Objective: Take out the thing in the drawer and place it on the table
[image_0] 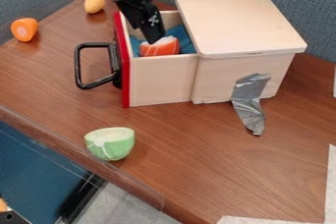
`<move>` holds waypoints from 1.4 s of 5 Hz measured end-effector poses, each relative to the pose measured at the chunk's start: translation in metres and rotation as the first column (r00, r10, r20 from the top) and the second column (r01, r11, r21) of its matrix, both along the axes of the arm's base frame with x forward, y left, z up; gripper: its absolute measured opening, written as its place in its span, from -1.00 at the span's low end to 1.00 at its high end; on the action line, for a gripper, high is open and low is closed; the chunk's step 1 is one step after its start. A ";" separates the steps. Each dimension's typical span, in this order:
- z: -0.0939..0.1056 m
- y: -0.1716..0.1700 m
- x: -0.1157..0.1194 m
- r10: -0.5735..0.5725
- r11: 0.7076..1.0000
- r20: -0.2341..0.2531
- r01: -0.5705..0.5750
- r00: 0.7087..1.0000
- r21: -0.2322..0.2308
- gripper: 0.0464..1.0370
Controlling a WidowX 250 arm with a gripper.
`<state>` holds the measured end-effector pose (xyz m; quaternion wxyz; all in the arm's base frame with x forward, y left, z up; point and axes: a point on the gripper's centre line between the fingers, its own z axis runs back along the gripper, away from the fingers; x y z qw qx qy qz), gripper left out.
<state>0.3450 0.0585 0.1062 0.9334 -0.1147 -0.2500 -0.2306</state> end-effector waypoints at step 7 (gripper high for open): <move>-0.028 -0.006 0.023 0.009 0.996 0.007 -0.008 1.000 -0.090 0.93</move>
